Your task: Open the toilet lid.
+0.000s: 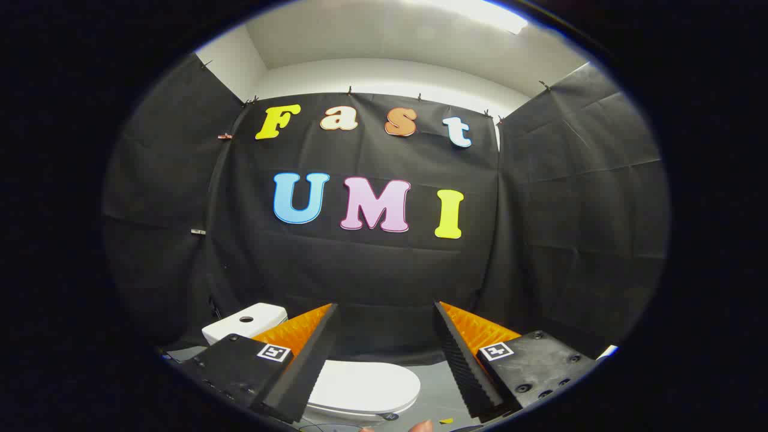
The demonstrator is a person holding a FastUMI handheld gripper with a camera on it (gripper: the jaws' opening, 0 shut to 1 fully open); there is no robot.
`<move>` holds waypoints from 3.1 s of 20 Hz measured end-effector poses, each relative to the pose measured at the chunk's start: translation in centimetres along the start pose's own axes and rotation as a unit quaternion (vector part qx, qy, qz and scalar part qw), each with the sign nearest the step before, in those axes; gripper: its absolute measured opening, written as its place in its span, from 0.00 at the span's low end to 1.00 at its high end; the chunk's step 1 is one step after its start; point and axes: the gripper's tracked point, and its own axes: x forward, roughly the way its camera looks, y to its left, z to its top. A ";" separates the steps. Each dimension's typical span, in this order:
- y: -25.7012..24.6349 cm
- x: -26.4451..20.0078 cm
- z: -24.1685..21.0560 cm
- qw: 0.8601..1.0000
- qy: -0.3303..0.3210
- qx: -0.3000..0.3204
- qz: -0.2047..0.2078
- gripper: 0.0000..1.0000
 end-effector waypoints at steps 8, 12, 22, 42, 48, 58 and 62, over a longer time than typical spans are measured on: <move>-0.2 0.0 0.1 1.000 -0.001 -0.003 -0.002 0.98; -0.3 -0.1 0.1 1.000 -0.001 -0.009 -0.003 0.98; -0.1 0.5 -0.5 1.000 -0.004 -0.009 -0.004 0.98; -2.7 5.0 -14.1 0.999 -0.017 -0.033 -0.003 0.99; -3.8 6.5 -23.1 0.999 0.026 -0.037 0.004 0.99; -5.6 7.5 -39.9 0.988 0.154 0.031 0.005 0.99; -5.6 7.6 -45.7 0.966 0.227 0.127 0.016 0.99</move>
